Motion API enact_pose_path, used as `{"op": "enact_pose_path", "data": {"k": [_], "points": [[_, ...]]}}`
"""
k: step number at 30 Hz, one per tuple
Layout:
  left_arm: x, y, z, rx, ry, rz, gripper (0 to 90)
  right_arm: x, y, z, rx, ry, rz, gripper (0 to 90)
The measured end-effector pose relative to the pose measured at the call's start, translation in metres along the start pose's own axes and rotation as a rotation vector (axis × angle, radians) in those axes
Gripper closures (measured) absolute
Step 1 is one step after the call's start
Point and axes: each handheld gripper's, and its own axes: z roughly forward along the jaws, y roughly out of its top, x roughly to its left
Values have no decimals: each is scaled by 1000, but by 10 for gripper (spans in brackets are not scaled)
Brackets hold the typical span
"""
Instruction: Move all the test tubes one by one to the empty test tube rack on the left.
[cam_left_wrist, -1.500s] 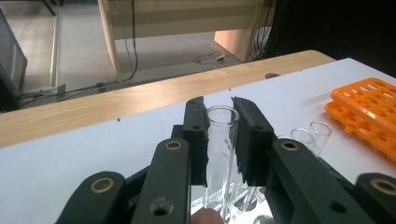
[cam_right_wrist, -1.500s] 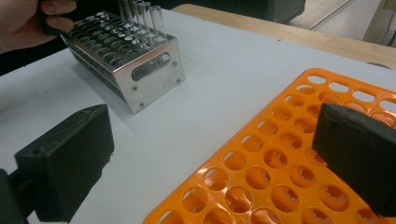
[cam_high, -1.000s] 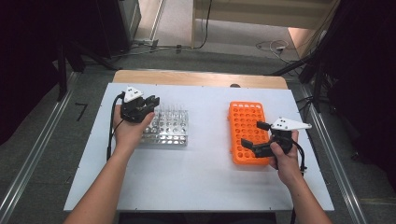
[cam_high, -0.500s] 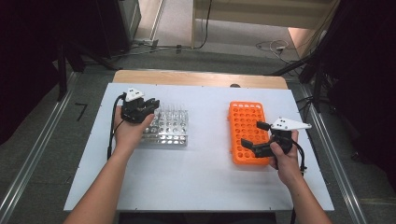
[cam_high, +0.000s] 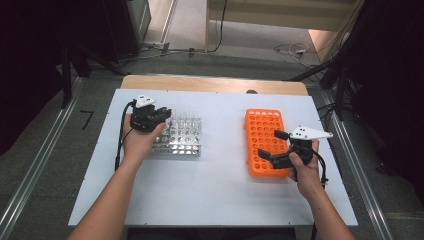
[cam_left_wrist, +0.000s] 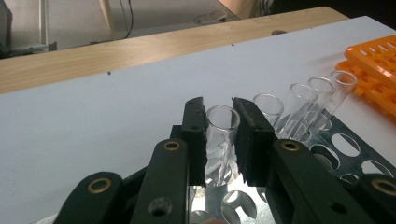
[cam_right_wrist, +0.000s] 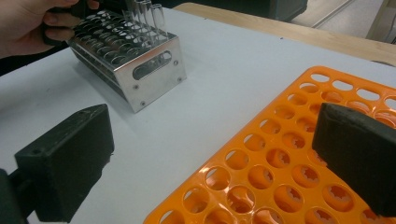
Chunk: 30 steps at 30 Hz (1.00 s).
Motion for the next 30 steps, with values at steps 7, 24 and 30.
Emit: {"op": "enact_pose_path", "data": {"k": [7, 24, 30], "points": [[2, 1, 1, 13, -10, -14, 734, 0, -1, 1, 2, -2, 2, 0], [8, 2, -10, -26, -43, -81, 234, -5, -2, -1, -1, -10, 13, 0], [3, 0, -19, -48, -69, -63, 88, -6, -2, -2, -3, -11, 11, 0]]}}
